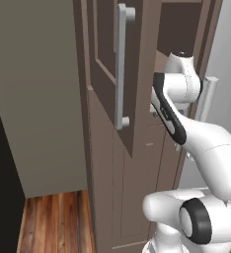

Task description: Pick the peach from the cabinet and place it in the bowl. Then pick the bowl and place it in the sink. Then turn on the sink facuet.

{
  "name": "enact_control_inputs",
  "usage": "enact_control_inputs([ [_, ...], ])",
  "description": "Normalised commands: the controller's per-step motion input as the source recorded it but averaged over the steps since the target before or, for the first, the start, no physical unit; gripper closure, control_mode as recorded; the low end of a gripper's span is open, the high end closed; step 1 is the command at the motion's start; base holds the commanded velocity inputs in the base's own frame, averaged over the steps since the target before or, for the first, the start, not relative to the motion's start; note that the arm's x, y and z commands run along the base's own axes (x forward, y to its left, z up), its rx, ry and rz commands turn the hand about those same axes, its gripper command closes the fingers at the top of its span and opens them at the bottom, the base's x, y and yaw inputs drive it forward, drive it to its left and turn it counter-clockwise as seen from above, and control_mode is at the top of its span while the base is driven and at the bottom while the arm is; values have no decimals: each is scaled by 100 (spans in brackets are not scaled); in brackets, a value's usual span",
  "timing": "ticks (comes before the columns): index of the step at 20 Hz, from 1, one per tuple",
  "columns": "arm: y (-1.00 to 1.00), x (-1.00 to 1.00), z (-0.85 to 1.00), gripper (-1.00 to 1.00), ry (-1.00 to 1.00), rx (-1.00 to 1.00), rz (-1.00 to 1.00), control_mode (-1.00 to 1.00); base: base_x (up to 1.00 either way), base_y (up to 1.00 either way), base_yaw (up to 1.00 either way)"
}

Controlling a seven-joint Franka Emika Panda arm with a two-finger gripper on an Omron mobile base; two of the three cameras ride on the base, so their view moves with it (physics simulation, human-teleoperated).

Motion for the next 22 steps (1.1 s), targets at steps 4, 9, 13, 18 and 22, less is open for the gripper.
enact_control_inputs([
  [4,0,-15,0,-100,-6,0,0,-100,0,0,0],
  [9,-5,-24,6,-100,-14,0,0,-100,0,0,0],
  [13,19,-4,44,-100,-29,0,0,-100,0,0,0],
  [18,42,19,61,-100,-28,-1,-1,-100,0,0,0],
  [22,38,54,72,-100,-10,-1,-6,-100,0,0,0],
])
